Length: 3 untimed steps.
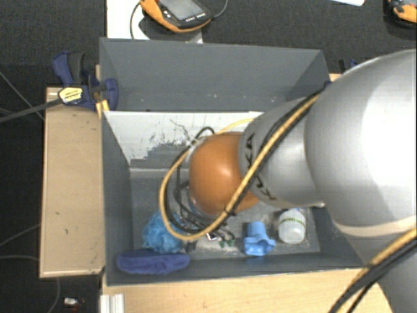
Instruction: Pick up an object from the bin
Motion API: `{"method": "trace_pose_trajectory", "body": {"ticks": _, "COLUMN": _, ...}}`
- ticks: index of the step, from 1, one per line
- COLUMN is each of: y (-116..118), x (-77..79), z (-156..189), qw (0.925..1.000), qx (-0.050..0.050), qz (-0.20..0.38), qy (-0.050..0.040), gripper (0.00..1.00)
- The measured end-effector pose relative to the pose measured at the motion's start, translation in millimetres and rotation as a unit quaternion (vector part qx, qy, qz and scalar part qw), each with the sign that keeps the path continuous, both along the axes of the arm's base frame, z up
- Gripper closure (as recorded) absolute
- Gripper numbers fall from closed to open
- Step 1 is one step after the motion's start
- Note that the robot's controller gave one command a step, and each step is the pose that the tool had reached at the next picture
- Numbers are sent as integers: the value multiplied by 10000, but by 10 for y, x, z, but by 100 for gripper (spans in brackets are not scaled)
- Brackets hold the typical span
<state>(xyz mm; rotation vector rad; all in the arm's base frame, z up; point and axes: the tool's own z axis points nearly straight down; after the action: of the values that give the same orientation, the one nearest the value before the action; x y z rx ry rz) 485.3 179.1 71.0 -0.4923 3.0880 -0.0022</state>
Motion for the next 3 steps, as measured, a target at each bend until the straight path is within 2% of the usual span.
{"method": "trace_pose_trajectory", "body": {"ticks": 1, "y": 163, "x": 9, "z": 2, "qw": 9999, "qx": 7, "qz": -123, "qy": -29, "gripper": 100}}
{"method": "trace_pose_trajectory", "body": {"ticks": 2, "y": 43, "x": 221, "z": -3, "qw": 9996, "qx": 16, "qz": -271, "qy": -25, "gripper": 100}}
{"method": "trace_pose_trajectory", "body": {"ticks": 3, "y": 305, "x": 142, "z": 65, "qw": 9992, "qx": 26, "qz": -395, "qy": -39, "gripper": 100}}
